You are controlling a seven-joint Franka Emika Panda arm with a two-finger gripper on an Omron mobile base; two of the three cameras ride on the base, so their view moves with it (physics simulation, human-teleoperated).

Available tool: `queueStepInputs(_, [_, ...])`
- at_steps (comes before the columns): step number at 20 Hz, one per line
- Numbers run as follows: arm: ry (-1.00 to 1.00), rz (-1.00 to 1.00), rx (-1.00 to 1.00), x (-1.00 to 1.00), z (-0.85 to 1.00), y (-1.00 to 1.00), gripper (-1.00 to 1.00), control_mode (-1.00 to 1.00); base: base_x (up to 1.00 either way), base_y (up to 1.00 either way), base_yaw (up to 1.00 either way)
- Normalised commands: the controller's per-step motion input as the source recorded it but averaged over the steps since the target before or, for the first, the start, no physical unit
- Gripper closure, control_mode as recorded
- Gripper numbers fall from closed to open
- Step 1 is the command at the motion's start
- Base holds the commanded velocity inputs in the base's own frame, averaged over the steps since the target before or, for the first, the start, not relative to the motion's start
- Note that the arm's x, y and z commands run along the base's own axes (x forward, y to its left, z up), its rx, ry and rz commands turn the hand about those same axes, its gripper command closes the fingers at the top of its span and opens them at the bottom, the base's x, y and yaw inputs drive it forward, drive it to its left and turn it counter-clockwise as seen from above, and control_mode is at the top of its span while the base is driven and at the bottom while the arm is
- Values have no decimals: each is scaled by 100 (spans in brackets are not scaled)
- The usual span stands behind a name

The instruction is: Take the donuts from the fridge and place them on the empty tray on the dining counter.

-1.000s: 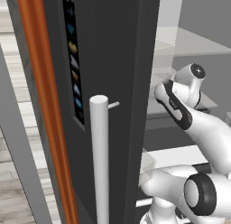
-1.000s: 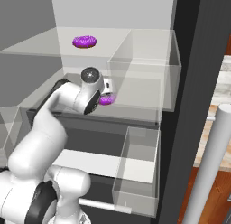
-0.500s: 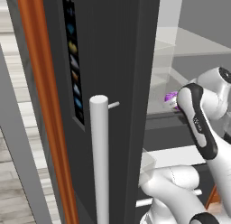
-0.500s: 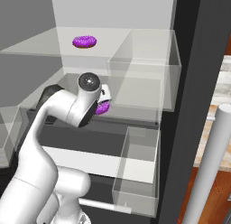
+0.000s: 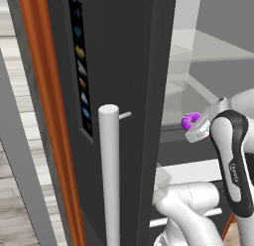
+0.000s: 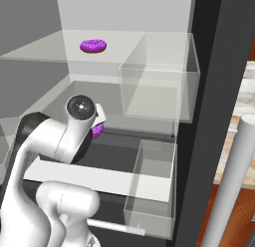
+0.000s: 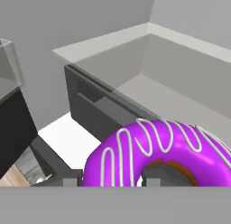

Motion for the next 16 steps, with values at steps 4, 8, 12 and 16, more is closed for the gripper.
queueStepInputs(4, [-2, 12, -3, -58, 35, 22, 100, -100, 0, 0, 0])
queueStepInputs(8, [0, 9, -5, -59, 41, 17, 100, -100, 0, 0, 0])
queueStepInputs(12, [0, 4, -3, -50, 23, 8, 100, -100, 0, 0, 0])
queueStepInputs(16, [0, 0, -2, -53, 9, 0, 100, -100, 0, 0, 0])
